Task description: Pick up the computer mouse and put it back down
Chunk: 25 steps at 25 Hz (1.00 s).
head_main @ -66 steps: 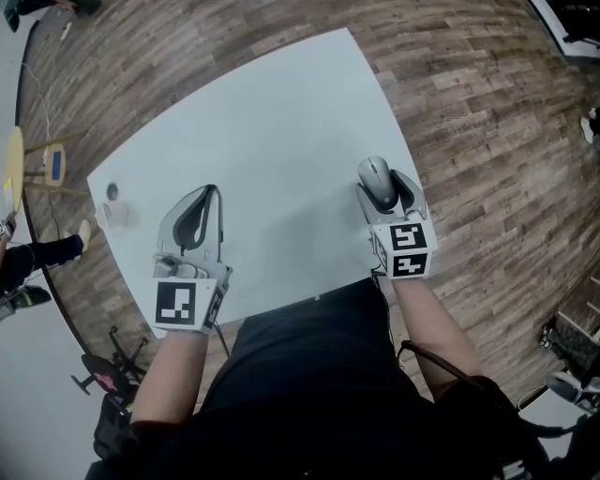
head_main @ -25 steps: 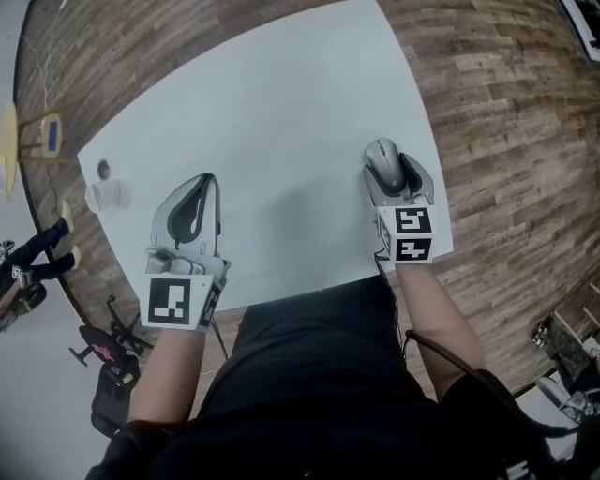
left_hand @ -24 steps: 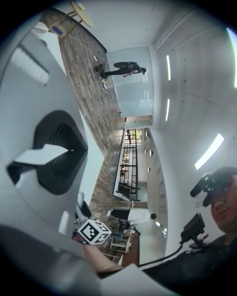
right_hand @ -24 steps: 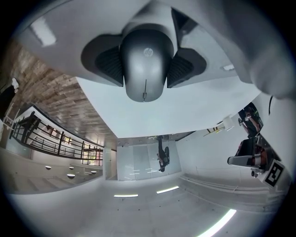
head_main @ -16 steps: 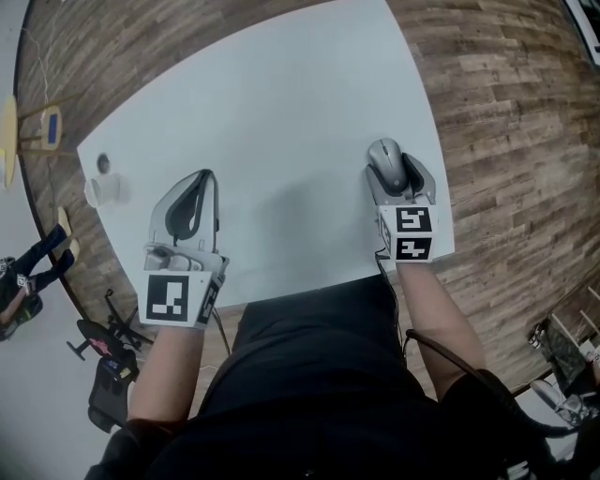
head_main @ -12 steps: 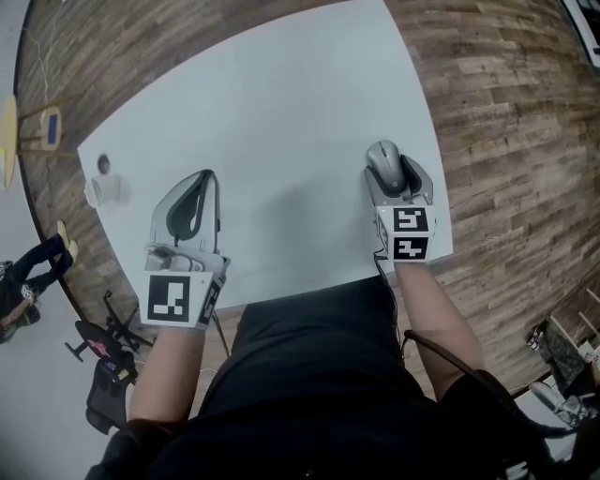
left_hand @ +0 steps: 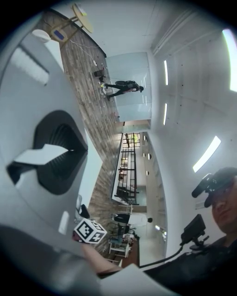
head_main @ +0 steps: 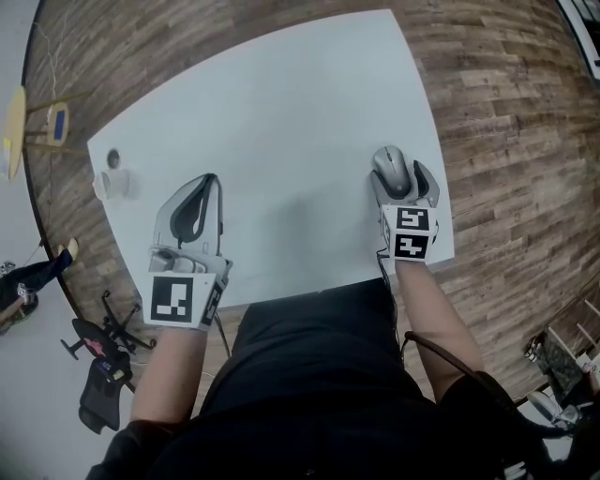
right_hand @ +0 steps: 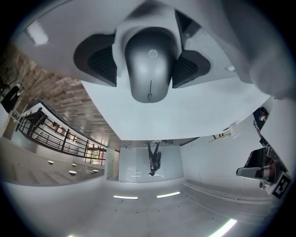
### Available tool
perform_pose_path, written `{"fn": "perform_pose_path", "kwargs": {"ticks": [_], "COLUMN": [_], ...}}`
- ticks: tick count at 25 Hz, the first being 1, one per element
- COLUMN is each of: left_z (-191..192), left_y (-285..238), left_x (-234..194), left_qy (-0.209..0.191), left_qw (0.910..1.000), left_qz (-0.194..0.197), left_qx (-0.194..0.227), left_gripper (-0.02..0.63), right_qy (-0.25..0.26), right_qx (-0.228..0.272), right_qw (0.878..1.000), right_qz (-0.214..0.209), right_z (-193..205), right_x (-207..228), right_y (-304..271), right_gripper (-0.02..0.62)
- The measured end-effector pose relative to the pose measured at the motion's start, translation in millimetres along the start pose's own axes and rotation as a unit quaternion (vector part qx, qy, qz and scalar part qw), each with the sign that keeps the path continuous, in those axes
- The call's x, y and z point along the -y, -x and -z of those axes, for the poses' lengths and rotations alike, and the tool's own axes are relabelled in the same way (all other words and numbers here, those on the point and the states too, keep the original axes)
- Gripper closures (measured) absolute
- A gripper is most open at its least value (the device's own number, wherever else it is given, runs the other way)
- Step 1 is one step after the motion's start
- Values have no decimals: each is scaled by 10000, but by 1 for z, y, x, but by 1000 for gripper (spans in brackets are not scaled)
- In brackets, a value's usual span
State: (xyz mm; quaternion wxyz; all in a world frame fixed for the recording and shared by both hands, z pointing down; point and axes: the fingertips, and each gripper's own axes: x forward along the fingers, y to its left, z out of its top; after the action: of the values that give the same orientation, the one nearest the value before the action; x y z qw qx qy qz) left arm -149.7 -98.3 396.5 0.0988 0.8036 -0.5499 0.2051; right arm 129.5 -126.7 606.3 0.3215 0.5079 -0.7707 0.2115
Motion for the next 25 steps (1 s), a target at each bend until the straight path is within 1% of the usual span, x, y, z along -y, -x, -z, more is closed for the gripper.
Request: {"fn": "perform_pose_path", "kwargs": {"ticks": [1,3,7,10,14,17,25], "left_z": [-2,-5,-2,-7,-1,-6,-8], "left_y": [2,5,13,16,21,21,27], "left_x": [0,1,-1,3,-2,-2,-4], "left_qy": [58,152,68,194,-76,-2,-94], "left_qw": [10000,9998,9999,9996,9997,9995,9989], "left_qz": [-34,-76,-68,-93,-70,-88,-95], "left_qx": [11,53,129,205,230,296,456], "left_gripper": [604,604,604,604,604,604,604], "right_qy": [8,40,140,183,213,244,285], "right_qx": [11,62,177,238,286,332,506], "right_qw": [10000,10000,9997,9996,9994,9991,9982], "right_qz": [2,-23,-12,3,21,48,147], "right_z": [0,-2,-6,-8,-12,-17,-29], "right_x": [1,-1,-8,-10,-9,-8,-3], "right_y": [1,3,10,14,18,22,38], "right_gripper": [218,218,217,218,218,218,218]}}
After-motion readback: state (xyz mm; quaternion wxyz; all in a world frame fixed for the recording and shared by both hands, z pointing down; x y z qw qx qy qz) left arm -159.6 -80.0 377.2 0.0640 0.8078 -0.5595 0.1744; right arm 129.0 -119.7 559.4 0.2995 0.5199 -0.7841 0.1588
